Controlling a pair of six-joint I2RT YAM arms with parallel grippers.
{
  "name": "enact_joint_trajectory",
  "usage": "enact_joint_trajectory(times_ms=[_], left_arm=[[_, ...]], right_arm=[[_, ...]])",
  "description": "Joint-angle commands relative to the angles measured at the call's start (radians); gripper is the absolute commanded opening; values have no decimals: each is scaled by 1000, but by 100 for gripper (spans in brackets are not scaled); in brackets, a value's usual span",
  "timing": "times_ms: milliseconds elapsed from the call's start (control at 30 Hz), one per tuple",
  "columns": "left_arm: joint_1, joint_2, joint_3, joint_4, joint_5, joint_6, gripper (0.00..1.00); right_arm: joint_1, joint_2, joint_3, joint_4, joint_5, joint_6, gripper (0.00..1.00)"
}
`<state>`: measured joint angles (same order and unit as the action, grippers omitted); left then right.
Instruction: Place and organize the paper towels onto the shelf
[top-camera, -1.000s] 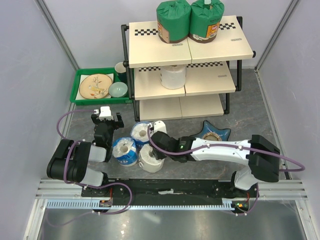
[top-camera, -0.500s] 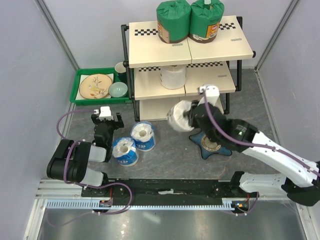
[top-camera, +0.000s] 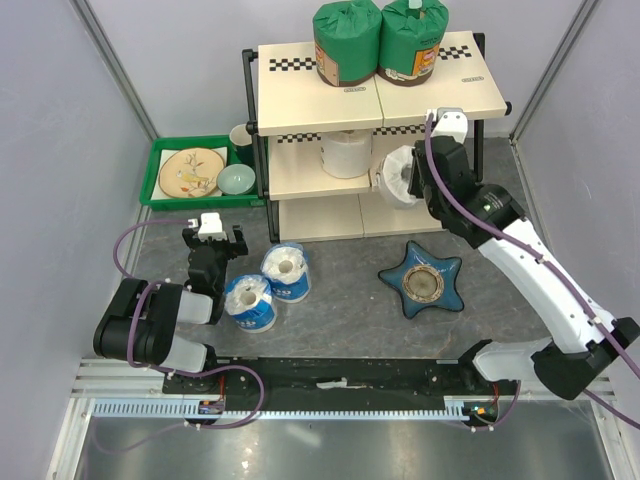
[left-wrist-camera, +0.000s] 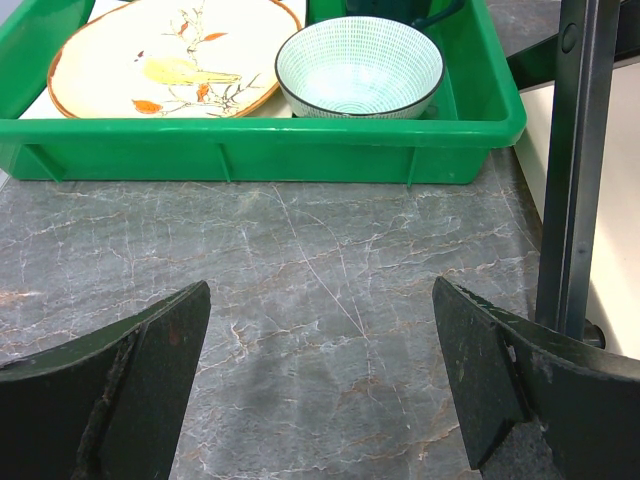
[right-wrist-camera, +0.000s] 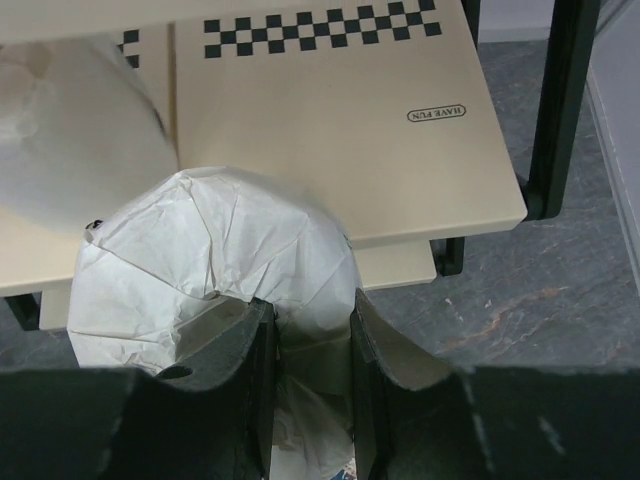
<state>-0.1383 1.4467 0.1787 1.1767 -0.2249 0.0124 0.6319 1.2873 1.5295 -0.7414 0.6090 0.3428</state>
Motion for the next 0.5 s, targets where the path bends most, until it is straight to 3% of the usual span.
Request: enact_joint_trajectory(times_ms=[0,467], left_arm=[[6,1,15,44,2,9,99],[6,1,15,44,2,11,99]], right_arm=[[-63,10,66,94,-55,-41,26],[-175,76,116,200,-187,-28,25]])
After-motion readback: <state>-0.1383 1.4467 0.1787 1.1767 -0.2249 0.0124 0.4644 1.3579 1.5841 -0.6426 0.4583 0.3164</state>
